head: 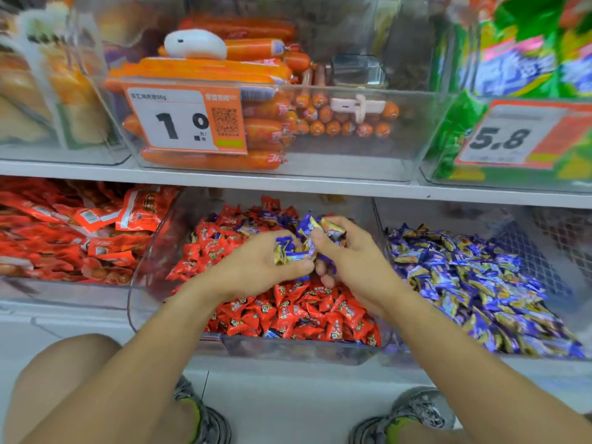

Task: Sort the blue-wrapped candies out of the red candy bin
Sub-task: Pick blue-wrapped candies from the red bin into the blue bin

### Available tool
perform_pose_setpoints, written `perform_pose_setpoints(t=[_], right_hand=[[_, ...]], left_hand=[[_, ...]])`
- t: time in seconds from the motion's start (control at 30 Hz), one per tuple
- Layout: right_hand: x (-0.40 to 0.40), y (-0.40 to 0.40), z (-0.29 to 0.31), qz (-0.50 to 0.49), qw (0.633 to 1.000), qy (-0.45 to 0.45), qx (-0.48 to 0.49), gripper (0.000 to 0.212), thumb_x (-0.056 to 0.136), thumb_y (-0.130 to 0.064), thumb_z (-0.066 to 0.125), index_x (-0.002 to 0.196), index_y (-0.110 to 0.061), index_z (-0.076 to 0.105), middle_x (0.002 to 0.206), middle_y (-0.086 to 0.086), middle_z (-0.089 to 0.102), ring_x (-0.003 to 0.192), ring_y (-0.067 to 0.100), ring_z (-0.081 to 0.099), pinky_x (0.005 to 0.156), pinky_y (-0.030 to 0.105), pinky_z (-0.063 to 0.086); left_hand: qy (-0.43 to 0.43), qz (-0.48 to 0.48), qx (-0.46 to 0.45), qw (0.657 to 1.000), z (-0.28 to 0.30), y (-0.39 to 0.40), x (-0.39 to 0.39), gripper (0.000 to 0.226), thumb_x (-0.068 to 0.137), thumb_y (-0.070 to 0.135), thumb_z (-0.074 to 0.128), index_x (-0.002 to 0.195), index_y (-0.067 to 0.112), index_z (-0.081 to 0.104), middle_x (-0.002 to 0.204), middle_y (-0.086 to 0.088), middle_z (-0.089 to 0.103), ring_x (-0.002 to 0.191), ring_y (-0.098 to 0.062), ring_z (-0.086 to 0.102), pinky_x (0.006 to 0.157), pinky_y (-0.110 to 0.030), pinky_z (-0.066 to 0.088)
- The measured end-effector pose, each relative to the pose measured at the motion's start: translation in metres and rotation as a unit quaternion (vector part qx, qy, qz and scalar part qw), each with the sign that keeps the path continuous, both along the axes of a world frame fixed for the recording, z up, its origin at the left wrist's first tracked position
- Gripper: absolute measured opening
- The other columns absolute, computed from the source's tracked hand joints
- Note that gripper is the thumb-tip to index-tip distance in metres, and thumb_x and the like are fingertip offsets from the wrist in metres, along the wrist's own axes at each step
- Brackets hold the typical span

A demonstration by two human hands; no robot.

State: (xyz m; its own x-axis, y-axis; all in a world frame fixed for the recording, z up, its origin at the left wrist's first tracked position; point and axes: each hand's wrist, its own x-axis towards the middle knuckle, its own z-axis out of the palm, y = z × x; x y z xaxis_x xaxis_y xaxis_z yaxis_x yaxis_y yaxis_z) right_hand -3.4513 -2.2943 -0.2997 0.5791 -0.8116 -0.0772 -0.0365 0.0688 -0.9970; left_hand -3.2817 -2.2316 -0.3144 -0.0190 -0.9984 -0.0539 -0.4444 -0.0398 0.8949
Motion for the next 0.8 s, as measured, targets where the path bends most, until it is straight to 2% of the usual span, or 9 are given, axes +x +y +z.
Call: perform_pose_setpoints(t=[0.07, 0.17, 0.27, 0.33, 0.47, 0.57, 0.63, 0.73, 0.8], right_hand=[[-0.007, 0.002, 0.007, -0.003, 1.0, -0.013, 0.018, 0.009, 0.1, -0.019, 0.057, 0.108, -0.016, 0.057, 0.063, 0.01, 0.054, 0.049, 0.016, 0.051, 0.041, 0.027, 0.044], [-0.019, -0.002, 0.014, -0.004, 1.0, 0.018, -0.024, 0.014, 0.1, -0.023, 0.056, 0.112, -0.016, 0.058, 0.069, 0.009, 0.054, 0.054, 0.022, 0.063, 0.051, 0.037, 0.057], [-0.031, -0.005, 0.018, -0.007, 0.998, 0.038, -0.045, 0.016, 0.099, -0.024, 0.059, 0.113, -0.017, 0.061, 0.079, 0.001, 0.049, 0.055, 0.024, 0.068, 0.073, 0.055, 0.06], [-0.04, -0.006, 0.021, -0.013, 0.999, 0.02, -0.041, 0.016, 0.097, -0.022, 0.061, 0.112, -0.016, 0.062, 0.092, 0.001, 0.054, 0.058, 0.029, 0.07, 0.076, 0.059, 0.057], [-0.065, -0.01, 0.027, -0.011, 0.998, 0.016, -0.061, 0.011, 0.096, -0.018, 0.063, 0.103, -0.025, 0.068, 0.096, 0.002, 0.059, 0.047, 0.027, 0.062, 0.061, 0.04, 0.05], [-0.099, -0.02, 0.027, -0.013, 0.997, 0.006, -0.081, 0.013, 0.095, -0.016, 0.064, 0.098, -0.027, 0.071, 0.083, -0.007, 0.059, 0.045, 0.023, 0.055, 0.058, 0.037, 0.049], [-0.124, -0.034, 0.024, -0.036, 0.995, 0.01, -0.09, 0.015, 0.094, -0.014, 0.065, 0.097, -0.027, 0.072, 0.081, -0.006, 0.061, 0.049, 0.02, 0.053, 0.06, 0.039, 0.051], [-0.16, -0.06, 0.014, -0.112, 0.986, 0.03, -0.116, 0.011, 0.09, -0.015, 0.07, 0.093, -0.024, 0.074, 0.083, 0.007, 0.068, 0.065, 0.021, 0.057, 0.063, 0.039, 0.05], [-0.179, -0.073, 0.004, -0.147, 0.974, 0.075, -0.158, 0.008, 0.087, -0.017, 0.074, 0.091, -0.024, 0.075, 0.085, 0.004, 0.072, 0.071, 0.016, 0.06, 0.071, 0.034, 0.05]], left_hand=[[0.022, -0.01, 0.005, 1.0, 0.002, 0.004, -0.006, 0.022, 0.088, 0.033, 0.072, 0.092, 0.014, 0.062, 0.079, -0.009, 0.066, 0.072, -0.011, 0.057, 0.068, -0.031, 0.047], [0.034, 0.049, -0.002, 0.998, 0.005, 0.01, -0.013, 0.015, 0.093, 0.019, 0.065, 0.085, 0.009, 0.059, 0.061, 0.008, 0.058, 0.056, -0.007, 0.052, 0.055, -0.017, 0.041], [0.019, 0.11, -0.011, 0.994, 0.005, 0.014, -0.014, 0.028, 0.09, 0.036, 0.063, 0.087, 0.008, 0.06, 0.061, 0.002, 0.057, 0.055, -0.01, 0.054, 0.053, -0.02, 0.04], [0.012, 0.156, -0.023, 0.987, 0.009, 0.013, -0.017, 0.036, 0.088, 0.049, 0.061, 0.088, 0.012, 0.06, 0.06, -0.002, 0.056, 0.054, -0.014, 0.054, 0.055, -0.025, 0.042], [0.04, 0.165, -0.047, 0.984, 0.029, 0.005, -0.045, 0.037, 0.094, 0.049, 0.055, 0.094, 0.012, 0.059, 0.057, -0.008, 0.056, 0.047, -0.017, 0.05, 0.055, -0.03, 0.043], [0.026, 0.079, -0.039, 0.996, 0.045, -0.014, -0.083, 0.018, 0.099, 0.03, 0.054, 0.101, 0.012, 0.055, 0.058, -0.013, 0.061, 0.04, -0.021, 0.05, 0.045, -0.027, 0.042], [0.016, 0.02, -0.045, 0.999, 0.051, -0.033, -0.108, 0.01, 0.098, 0.019, 0.057, 0.103, 0.011, 0.054, 0.064, -0.013, 0.064, 0.044, -0.023, 0.059, 0.05, -0.032, 0.049], [-0.072, -0.023, -0.058, 0.995, 0.05, -0.066, -0.143, 0.01, 0.094, 0.013, 0.062, 0.102, 0.016, 0.057, 0.072, -0.004, 0.066, 0.06, -0.021, 0.066, 0.066, -0.032, 0.053], [-0.138, -0.033, -0.065, 0.988, 0.046, -0.086, -0.163, 0.015, 0.09, 0.014, 0.065, 0.103, 0.02, 0.06, 0.079, 0.005, 0.062, 0.063, -0.013, 0.06, 0.065, -0.028, 0.049]])
